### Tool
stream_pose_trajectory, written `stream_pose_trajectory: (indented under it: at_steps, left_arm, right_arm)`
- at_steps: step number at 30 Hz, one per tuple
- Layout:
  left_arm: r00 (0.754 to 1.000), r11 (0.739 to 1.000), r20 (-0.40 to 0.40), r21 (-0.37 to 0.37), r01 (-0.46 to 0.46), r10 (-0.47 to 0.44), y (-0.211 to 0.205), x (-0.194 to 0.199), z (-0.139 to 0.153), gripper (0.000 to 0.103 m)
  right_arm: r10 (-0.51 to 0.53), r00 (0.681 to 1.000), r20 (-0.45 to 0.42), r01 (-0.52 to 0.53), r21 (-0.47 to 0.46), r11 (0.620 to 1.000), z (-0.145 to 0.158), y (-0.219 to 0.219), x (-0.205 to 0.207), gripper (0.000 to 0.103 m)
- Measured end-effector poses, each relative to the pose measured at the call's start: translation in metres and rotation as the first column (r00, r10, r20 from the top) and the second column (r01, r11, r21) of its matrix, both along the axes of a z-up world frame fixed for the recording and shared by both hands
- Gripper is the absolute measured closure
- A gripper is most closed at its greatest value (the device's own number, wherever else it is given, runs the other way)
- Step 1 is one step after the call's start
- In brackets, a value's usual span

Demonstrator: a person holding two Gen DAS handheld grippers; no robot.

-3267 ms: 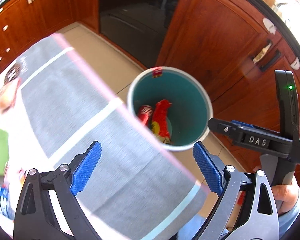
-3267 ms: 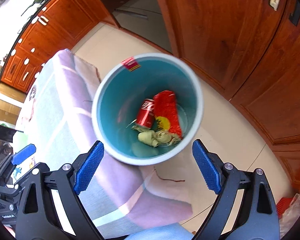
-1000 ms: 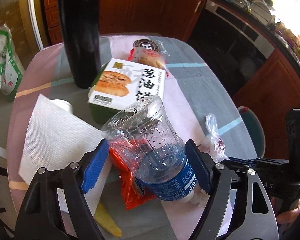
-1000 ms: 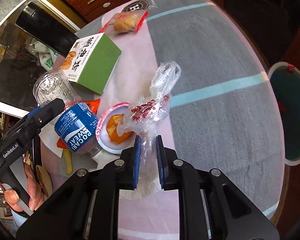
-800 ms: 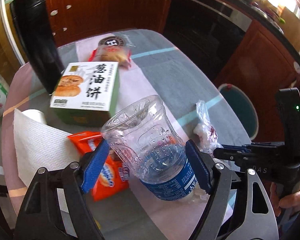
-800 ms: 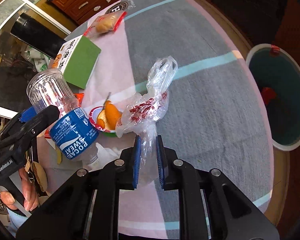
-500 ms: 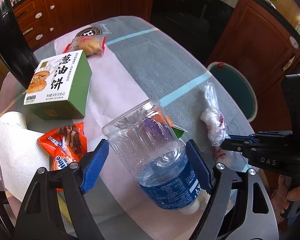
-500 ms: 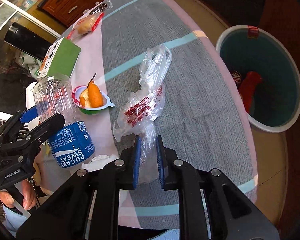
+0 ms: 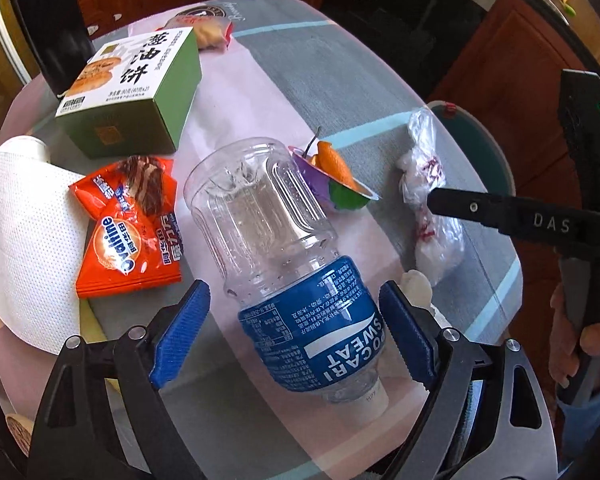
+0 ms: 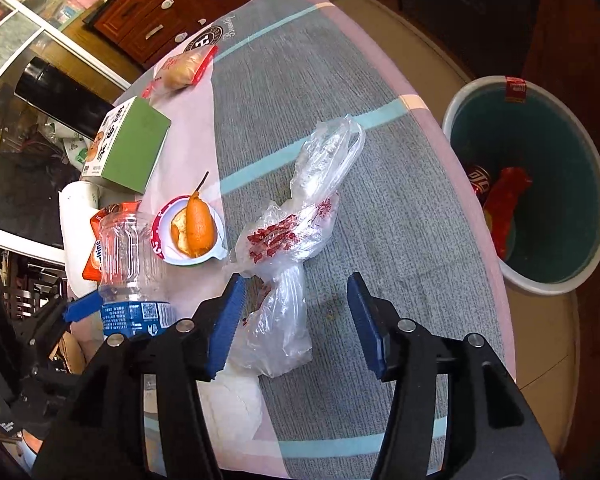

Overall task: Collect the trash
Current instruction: 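Lift the plastic bag with the right tool while the left tool lifts the water bottle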

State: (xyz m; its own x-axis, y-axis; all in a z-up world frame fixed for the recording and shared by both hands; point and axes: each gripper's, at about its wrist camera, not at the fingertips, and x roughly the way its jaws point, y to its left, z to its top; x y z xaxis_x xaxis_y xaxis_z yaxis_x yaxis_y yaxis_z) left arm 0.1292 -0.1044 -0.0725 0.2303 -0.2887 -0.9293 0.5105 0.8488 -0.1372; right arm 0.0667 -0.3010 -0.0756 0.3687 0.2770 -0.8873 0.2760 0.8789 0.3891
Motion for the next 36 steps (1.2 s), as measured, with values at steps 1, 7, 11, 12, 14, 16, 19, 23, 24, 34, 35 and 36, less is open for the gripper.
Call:
stream_pose_trajectory:
  at_steps: [1,7,11,12,14,16,19,23,24,34,35,36]
  left_arm:
    - [1.000,1.000,-0.009,-0.002,-0.004,0.004,0.000,0.001,-0.002,0.014]
    - [0.999,1.000,-0.035,0.007,-0.028,0.029,-0.003,0.012,-0.013,0.014]
    - [0.998,0.999,-0.057,-0.021,-0.038,0.036,-0.004,0.018,-0.019,0.027]
    - [0.998,0.999,-0.040,-0.012,-0.043,0.043,-0.004,0.018,-0.018,0.027]
    - [0.999,0.999,-0.005,0.010,-0.053,0.053,-0.004,0.017,-0.016,0.028]
    - [0.997,0.997,-0.006,0.005,-0.074,0.074,0.001,0.019,-0.013,0.028]
    - [0.995,0.995,0.006,-0.005,-0.095,0.095,0.010,0.019,-0.003,0.028]
    - [0.994,0.995,0.046,-0.026,-0.097,0.098,0.018,0.014,0.020,0.028]
    - [0.993,0.995,0.056,-0.033,-0.098,0.099,0.020,0.012,0.027,0.028]
    - [0.989,0.998,0.149,-0.063,-0.014,0.023,-0.006,-0.006,0.078,0.028]
    - [0.988,0.998,0.154,-0.062,0.002,0.008,-0.015,-0.006,0.082,0.028]
    - [0.988,0.998,0.156,-0.063,0.018,-0.008,-0.023,-0.006,0.085,0.028]
  right_arm:
    - [-0.005,1.000,-0.001,0.005,0.005,1.000,-0.002,0.000,0.004,0.051]
    - [-0.012,1.000,0.000,0.012,0.004,1.000,-0.010,0.002,0.018,0.051]
    - [0.005,1.000,0.023,-0.004,-0.048,0.999,-0.010,0.008,0.023,0.056]
    - [0.015,1.000,0.024,-0.013,-0.073,0.997,-0.010,0.011,0.023,0.083]
    - [0.033,0.999,0.014,-0.032,-0.075,0.997,-0.013,0.013,0.023,0.084]
    - [0.033,0.999,0.021,-0.032,-0.070,0.997,-0.011,0.013,0.019,0.085]
    - [0.030,0.999,0.031,-0.028,-0.051,0.998,-0.006,0.010,0.013,0.085]
    - [0.014,0.998,0.054,-0.012,-0.027,1.000,0.006,0.003,0.002,0.085]
    - [0.007,0.998,0.063,-0.006,-0.022,1.000,0.010,0.000,-0.001,0.085]
    - [-0.035,0.985,0.166,0.039,-0.016,0.999,0.049,-0.021,-0.020,0.085]
    - [-0.042,0.984,0.171,0.046,-0.017,0.999,0.051,-0.026,-0.021,0.085]
    - [-0.049,0.983,0.175,0.053,-0.017,0.998,0.052,-0.030,-0.023,0.085]
